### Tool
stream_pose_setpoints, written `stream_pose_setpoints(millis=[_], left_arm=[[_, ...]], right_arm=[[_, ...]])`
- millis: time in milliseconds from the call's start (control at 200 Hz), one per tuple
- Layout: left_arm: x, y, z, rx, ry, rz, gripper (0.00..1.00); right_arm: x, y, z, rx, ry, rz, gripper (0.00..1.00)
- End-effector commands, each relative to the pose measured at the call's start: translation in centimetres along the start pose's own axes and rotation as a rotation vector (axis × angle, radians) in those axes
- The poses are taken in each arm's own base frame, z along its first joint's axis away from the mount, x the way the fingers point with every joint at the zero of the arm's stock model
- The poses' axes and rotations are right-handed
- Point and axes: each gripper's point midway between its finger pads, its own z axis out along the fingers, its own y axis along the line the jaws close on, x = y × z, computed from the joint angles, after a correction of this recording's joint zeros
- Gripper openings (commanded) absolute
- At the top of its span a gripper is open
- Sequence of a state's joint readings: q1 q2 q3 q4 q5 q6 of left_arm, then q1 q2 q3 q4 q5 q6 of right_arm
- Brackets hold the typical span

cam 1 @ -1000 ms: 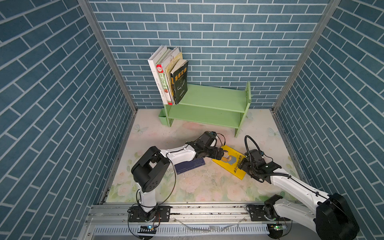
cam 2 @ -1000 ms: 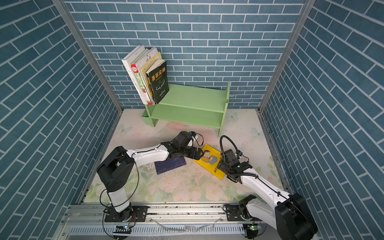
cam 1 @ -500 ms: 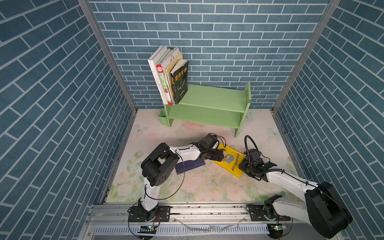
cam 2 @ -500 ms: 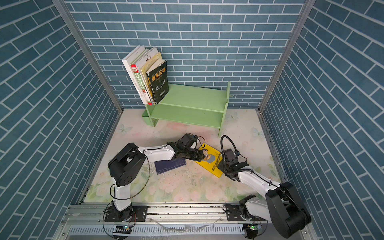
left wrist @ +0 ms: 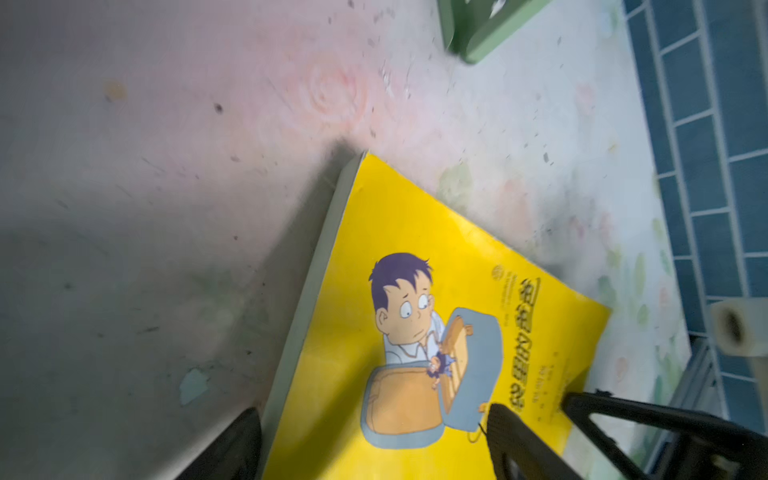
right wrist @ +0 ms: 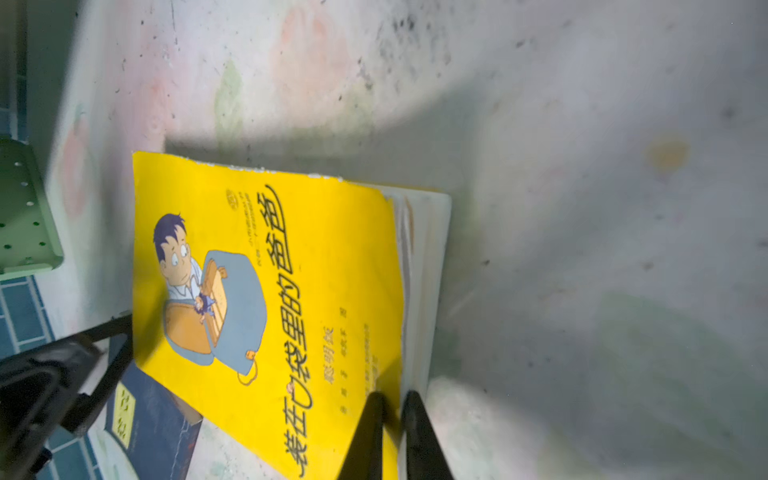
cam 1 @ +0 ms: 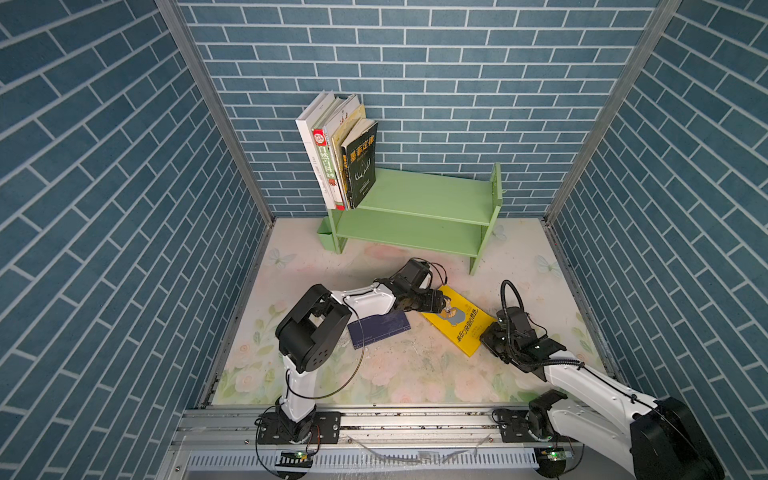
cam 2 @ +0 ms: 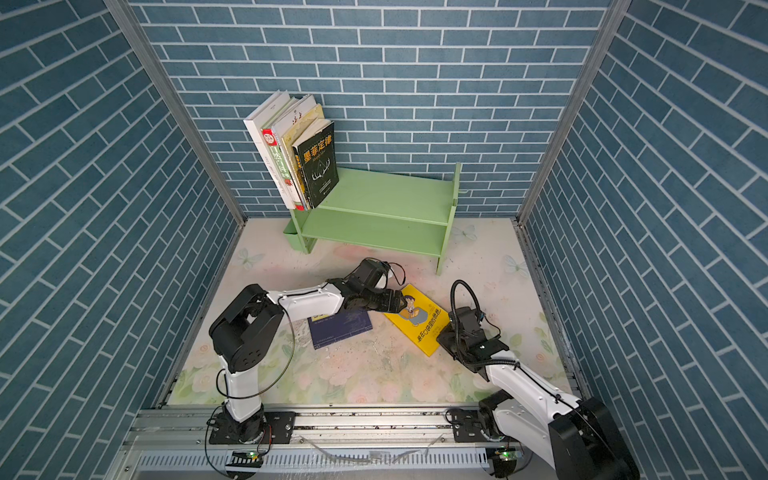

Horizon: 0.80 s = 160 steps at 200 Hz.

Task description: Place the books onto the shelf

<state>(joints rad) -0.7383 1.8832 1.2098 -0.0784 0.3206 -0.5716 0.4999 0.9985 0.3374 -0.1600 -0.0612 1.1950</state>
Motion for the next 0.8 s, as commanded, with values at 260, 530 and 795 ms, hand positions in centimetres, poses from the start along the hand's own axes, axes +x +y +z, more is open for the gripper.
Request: stream_pose_setpoints(millis=[260,530,795], left_arm=[[-4.2,1.0,-13.4,-0.055,-0.251,-0.016,0.94],[0.8,3.6,-12.8,-0.063,-0.169,-0.158,0.94],[4.9,2.6,-9.8,-0.001,-0.093,-0.255,0.94]], right_arm=[[1.4,9.6,-2.3,-0.286,0.055,0.024,0.00],[5.4,13.8,-0.2,-0.353,0.147,0.026,0.00],[2.7,11.4,-3.5,-0.142,-0.023,-0.189,0.32]])
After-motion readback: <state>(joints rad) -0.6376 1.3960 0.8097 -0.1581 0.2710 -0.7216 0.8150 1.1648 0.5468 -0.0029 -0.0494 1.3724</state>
